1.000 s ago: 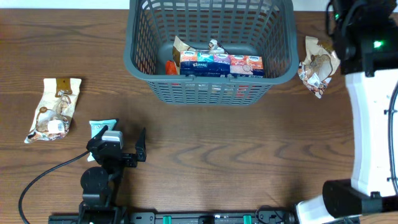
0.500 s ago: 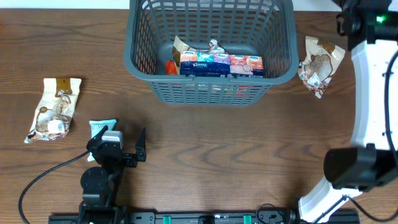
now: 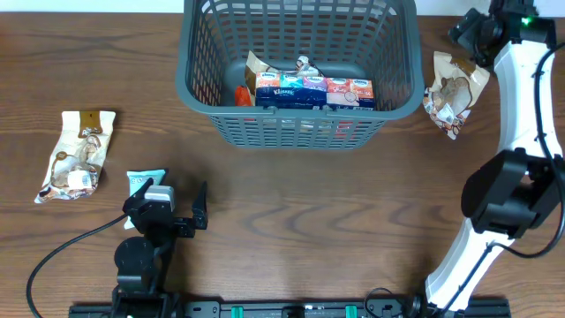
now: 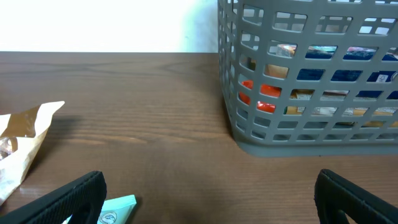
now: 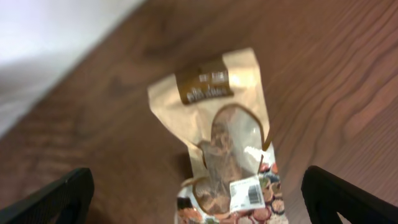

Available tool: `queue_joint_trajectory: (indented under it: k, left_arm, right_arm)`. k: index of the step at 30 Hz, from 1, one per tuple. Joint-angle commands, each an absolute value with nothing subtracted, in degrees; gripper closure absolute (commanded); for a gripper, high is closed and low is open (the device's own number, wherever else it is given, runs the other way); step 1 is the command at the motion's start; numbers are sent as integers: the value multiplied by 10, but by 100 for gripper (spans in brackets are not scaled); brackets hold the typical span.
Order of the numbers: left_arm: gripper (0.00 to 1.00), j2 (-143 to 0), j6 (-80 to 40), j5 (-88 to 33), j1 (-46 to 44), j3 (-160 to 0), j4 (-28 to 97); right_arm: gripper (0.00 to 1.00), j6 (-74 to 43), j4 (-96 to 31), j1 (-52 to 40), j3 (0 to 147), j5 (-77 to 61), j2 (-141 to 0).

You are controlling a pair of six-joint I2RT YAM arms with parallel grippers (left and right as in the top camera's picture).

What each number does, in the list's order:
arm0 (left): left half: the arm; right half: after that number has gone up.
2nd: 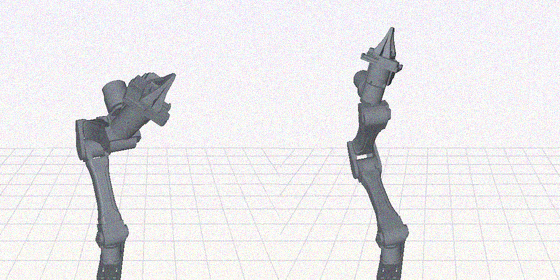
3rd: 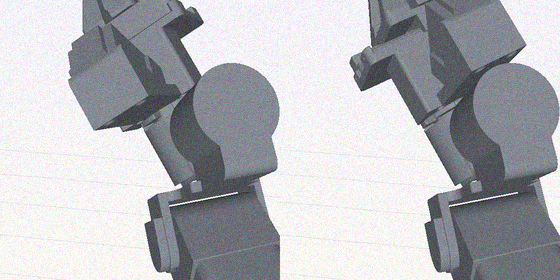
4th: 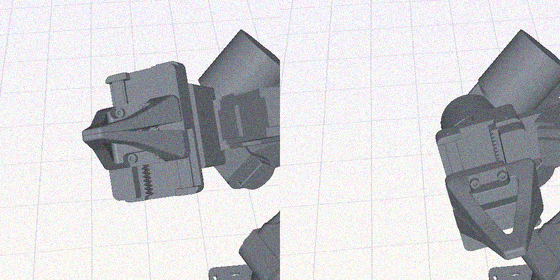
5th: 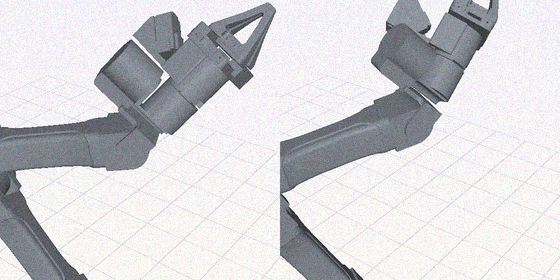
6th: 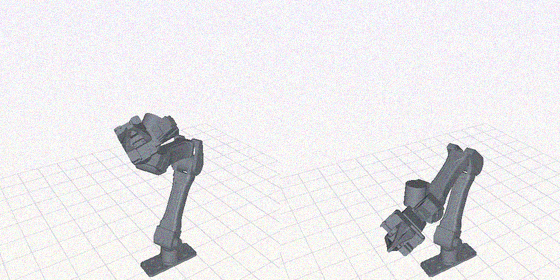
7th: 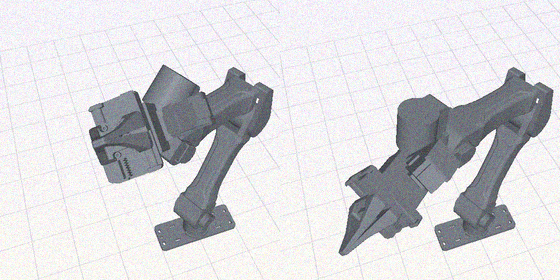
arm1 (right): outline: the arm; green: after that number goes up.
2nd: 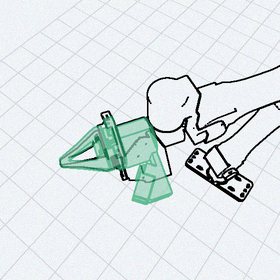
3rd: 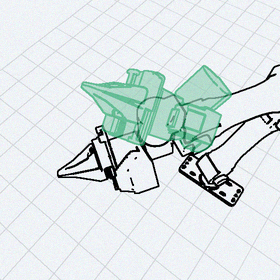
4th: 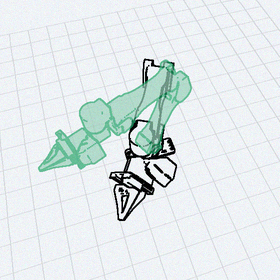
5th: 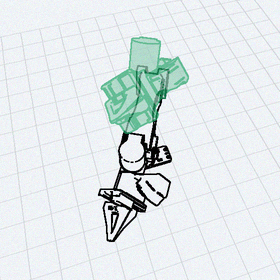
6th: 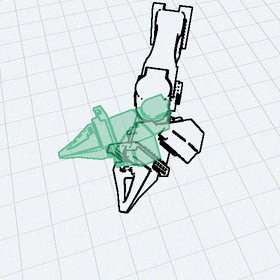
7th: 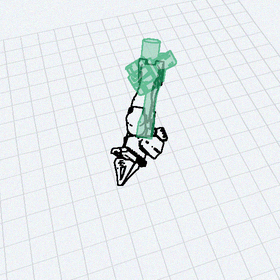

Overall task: Pack container
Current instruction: 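Reach the right gripper to the back-right PanTree bag and grasp it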

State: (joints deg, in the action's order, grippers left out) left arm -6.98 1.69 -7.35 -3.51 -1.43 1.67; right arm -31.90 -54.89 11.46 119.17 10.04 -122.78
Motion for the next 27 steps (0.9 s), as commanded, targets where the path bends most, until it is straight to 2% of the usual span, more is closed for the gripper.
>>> queue_joint_trajectory:
  k: [1,14,27]
  left_arm:
    - [1,-70,16,-86,-37,-3,32]
    - [1,-70,-3,-86,-37,-3,32]
    - [1,-70,-3,-86,-37,-3,32]
  right_arm:
    - [1,-310,-562,130,1191,59,-1267]
    - [1,-295,-578,134,1191,35,-1359]
    - [1,-302,-552,133,1190,31,-1385]
